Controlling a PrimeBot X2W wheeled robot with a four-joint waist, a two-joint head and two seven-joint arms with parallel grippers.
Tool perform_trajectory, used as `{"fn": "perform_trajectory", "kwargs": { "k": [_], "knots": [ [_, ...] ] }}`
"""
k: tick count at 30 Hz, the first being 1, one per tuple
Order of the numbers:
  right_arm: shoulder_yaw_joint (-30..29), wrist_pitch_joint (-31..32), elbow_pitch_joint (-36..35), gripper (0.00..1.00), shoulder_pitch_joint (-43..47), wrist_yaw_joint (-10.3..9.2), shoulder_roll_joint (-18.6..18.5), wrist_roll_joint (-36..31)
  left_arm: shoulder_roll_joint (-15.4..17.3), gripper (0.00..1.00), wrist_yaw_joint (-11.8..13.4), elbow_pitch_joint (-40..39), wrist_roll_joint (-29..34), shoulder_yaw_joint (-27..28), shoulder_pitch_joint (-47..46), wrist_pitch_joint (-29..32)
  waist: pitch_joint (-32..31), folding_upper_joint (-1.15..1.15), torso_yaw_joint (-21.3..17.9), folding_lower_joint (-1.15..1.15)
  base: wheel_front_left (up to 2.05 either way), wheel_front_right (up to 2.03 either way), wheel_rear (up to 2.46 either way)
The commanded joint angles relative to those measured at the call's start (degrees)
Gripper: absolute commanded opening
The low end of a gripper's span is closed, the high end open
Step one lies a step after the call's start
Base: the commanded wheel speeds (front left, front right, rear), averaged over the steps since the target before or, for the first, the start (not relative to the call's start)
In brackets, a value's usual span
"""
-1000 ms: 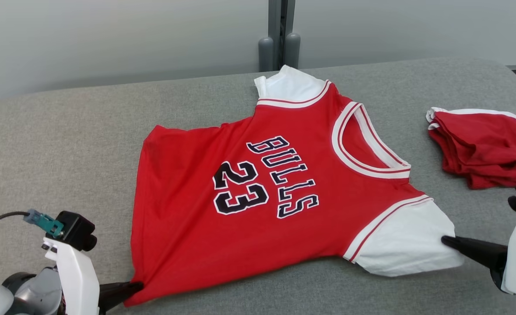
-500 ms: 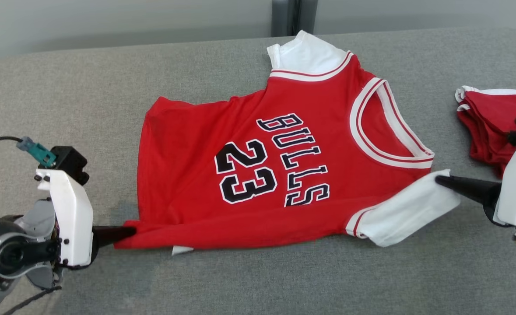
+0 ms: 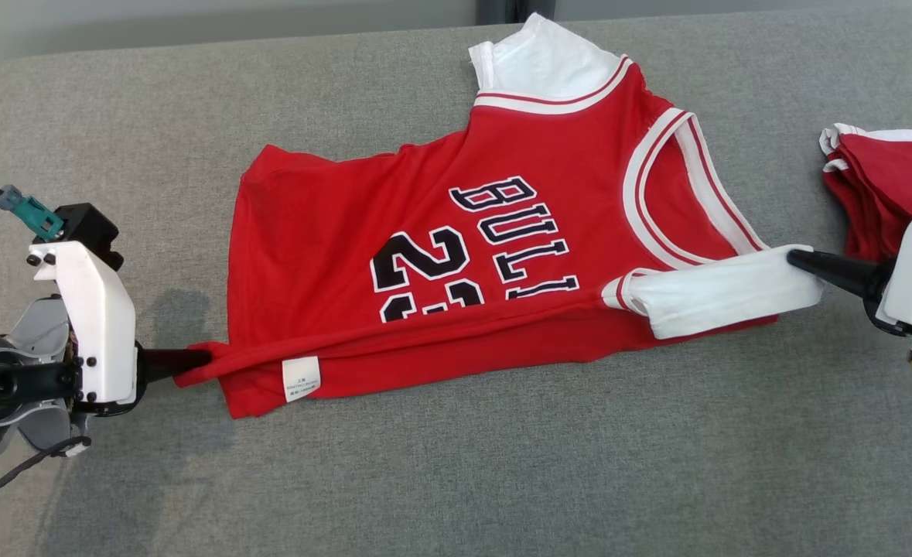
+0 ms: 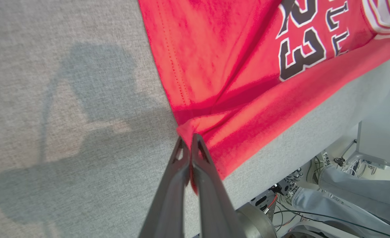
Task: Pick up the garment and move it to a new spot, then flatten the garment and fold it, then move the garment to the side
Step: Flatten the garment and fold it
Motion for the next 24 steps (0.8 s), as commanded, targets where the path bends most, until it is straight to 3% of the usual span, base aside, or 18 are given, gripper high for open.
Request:
{"fn": "perform_trajectory", "kwargs": {
  "k": [1, 8, 16, 17, 18, 19, 20, 24],
  "knots": [
    [-1.1, 0.0, 0.1, 0.0, -0.9, 0.01, 0.5, -0.8, 0.3, 0.0, -0.4, 0.9, -0.1, 0.4, -1.1, 0.1, 0.2, 0.0, -0.1, 0.0, 0.0, 0.0, 0.0],
    [-1.8, -0.7, 0.2, 0.0, -3.1, 0.01, 3.8, -2.8, -1.7, 0.0, -0.8, 3.1, 0.9, 0.4, -3.5, -0.4, 1.5, 0.0, -0.4, 0.0, 0.0, 0.0, 0.0],
    [-1.0, -1.9, 2.5, 0.0, -5.8, 0.01, 4.9, -5.1, -3.7, 0.0, -1.8, 5.8, 2.3, 0.1, -5.8, -1.3, 2.6, 0.0, -0.4, 0.0, 0.0, 0.0, 0.0],
    [-0.9, -2.4, 2.8, 0.03, -6.1, 0.01, 5.0, -5.3, -4.0, 0.34, -1.9, 6.2, 2.6, 0.1, -5.9, -1.5, 2.6, 0.0, -0.4, 0.0, 0.0, 0.0, 0.0],
    [-0.7, -3.0, 3.1, 0.33, -6.3, 0.01, 5.2, -5.3, -4.2, 1.0, -2.1, 6.6, 2.8, 0.2, -6.1, -2.0, 2.6, 0.0, -0.4, 0.0, 0.0, 0.0, 0.0],
    [-0.5, -3.7, 3.1, 0.33, -6.5, 0.01, 5.4, -5.2, -4.5, 1.0, -2.4, 7.0, 2.9, 0.4, -6.1, -2.7, 2.6, 0.0, -0.4, 0.0, 0.0, 0.0, 0.0],
    [-0.3, -4.7, 3.1, 1.0, -6.6, 0.01, 5.6, -4.9, -4.7, 1.0, -2.6, 7.5, 3.2, 0.4, -6.0, -3.2, 2.4, 0.0, -0.3, 0.0, 0.0, 0.0, 0.0],
    [0.9, -9.6, 2.6, 1.0, -5.9, 0.01, 5.3, -3.5, -4.9, 1.0, -3.9, 8.8, 3.4, 0.6, -5.2, -4.8, 1.1, 0.0, 0.0, 0.0, 0.0, 0.0, 0.0]
  ]
}}
